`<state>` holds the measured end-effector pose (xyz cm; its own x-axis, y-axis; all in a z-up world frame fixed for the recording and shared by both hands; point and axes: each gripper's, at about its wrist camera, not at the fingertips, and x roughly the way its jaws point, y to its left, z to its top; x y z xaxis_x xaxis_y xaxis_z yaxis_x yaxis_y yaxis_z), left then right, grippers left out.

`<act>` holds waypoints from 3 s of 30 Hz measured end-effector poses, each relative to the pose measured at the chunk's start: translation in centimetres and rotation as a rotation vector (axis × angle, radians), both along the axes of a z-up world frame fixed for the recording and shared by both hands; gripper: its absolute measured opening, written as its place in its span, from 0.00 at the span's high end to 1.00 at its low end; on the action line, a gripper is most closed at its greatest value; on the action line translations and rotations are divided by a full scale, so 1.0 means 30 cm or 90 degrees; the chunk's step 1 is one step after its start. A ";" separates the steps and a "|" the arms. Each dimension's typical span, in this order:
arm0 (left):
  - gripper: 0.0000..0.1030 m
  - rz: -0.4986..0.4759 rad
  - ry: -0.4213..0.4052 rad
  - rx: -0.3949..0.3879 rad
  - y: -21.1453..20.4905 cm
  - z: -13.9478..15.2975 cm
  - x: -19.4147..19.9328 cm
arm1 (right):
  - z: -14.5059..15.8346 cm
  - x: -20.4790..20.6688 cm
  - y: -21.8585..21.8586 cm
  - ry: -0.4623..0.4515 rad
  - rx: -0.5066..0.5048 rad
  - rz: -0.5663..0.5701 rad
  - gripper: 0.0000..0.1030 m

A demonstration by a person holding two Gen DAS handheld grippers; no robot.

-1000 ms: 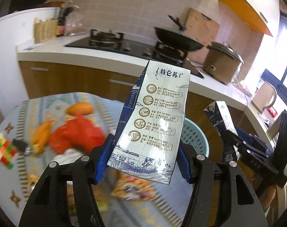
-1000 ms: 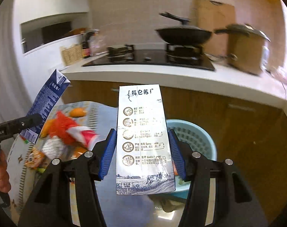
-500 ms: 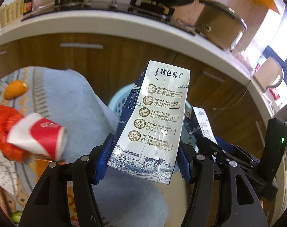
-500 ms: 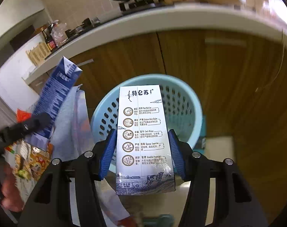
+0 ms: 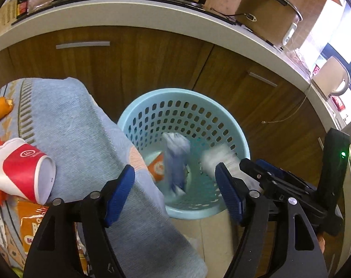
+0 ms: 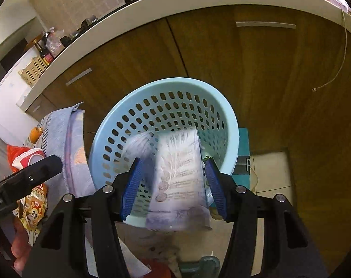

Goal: Collect trash
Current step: 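Carry both cartons over the blue basket while both tools open to drop them, then move both open tools back over the snack bags on the table, then grasp an orange snack bag with the left tool while the right tool grasps another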

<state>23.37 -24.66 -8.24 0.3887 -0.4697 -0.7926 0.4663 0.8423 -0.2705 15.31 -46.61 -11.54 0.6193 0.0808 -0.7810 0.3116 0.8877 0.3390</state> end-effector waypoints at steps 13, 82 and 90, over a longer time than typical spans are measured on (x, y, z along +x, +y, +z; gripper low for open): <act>0.32 0.003 -0.052 -0.038 0.094 0.101 -0.083 | 0.062 -0.025 0.051 -0.030 -0.022 0.013 0.45; 0.97 0.310 -0.107 0.115 1.080 -0.014 -0.301 | 0.240 -0.146 0.914 -0.127 -0.106 0.353 0.74; 0.98 0.320 -0.144 0.028 1.119 0.030 -0.353 | 0.176 -0.148 0.961 -0.103 -0.122 0.371 0.54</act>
<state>12.79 8.90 -7.33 0.7197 -0.1507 -0.6777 0.0468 0.9845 -0.1692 10.88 -17.77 -6.25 0.6280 0.3077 -0.7148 -0.2825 0.9460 0.1590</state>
